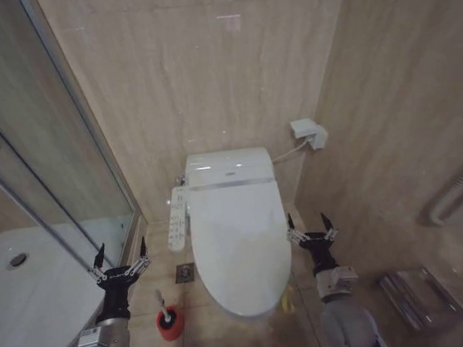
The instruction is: Open the toilet lid, clean the toilet bowl with a toilet brush, close the toilet lid, and flush.
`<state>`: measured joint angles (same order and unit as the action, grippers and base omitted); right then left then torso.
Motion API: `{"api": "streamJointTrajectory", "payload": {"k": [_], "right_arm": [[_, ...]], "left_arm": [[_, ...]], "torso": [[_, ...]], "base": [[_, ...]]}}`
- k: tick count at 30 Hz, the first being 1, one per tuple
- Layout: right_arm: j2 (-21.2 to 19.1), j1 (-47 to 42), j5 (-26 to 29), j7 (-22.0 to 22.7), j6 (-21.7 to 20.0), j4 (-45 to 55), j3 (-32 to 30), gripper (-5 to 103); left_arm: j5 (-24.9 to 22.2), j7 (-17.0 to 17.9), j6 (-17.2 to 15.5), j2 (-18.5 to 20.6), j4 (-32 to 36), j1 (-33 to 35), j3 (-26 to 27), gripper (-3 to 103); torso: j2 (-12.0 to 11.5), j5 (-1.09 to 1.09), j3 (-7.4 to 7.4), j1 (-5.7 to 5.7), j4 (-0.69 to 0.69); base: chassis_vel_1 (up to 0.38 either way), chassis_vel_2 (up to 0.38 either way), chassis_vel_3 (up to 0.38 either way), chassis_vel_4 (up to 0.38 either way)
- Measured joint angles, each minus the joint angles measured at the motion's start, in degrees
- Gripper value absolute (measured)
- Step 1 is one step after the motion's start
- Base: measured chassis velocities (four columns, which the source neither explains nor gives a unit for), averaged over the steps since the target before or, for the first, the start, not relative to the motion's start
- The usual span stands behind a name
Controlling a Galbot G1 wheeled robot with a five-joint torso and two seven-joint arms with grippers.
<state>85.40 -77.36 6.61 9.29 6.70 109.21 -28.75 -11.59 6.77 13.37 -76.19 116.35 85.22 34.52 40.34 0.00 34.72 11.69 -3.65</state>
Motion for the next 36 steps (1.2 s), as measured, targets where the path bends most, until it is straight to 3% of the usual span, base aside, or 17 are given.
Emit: {"api": "streamJointTrajectory", "payload": {"k": [8,13,28,36], "right_arm": [[0.0,-0.4,-0.3,0.1,1.0,0.0,0.0,100],[0.0,-0.6,-1.3,-0.3,2.1,-0.3,-0.3,100],[0.2,-1.6,-2.7,0.2,1.7,0.2,-0.4,100],[0.1,-3.5,-3.5,0.4,4.3,-1.8,1.2,100]], "left_arm": [[0.0,0.0,0.0,0.0,0.0,0.1,0.0,100],[0.0,0.0,0.0,0.0,0.0,0.0,0.0,100],[0.0,0.0,0.0,0.0,0.0,0.0,0.0,100],[0.0,0.0,0.0,0.0,0.0,0.1,0.0,100]], "torso": [[0.0,0.00,-0.05,-0.11,-0.04],[0.0,0.00,-0.04,-0.10,0.00],[0.0,-0.01,-0.02,-0.05,-0.01],[0.0,0.00,-0.05,-0.11,-0.01]], "base": [[0.034,-0.049,-0.024,0.043],[0.027,-0.041,-0.027,0.024],[0.024,-0.025,-0.023,0.023],[0.139,-0.134,-0.126,0.119]]}}
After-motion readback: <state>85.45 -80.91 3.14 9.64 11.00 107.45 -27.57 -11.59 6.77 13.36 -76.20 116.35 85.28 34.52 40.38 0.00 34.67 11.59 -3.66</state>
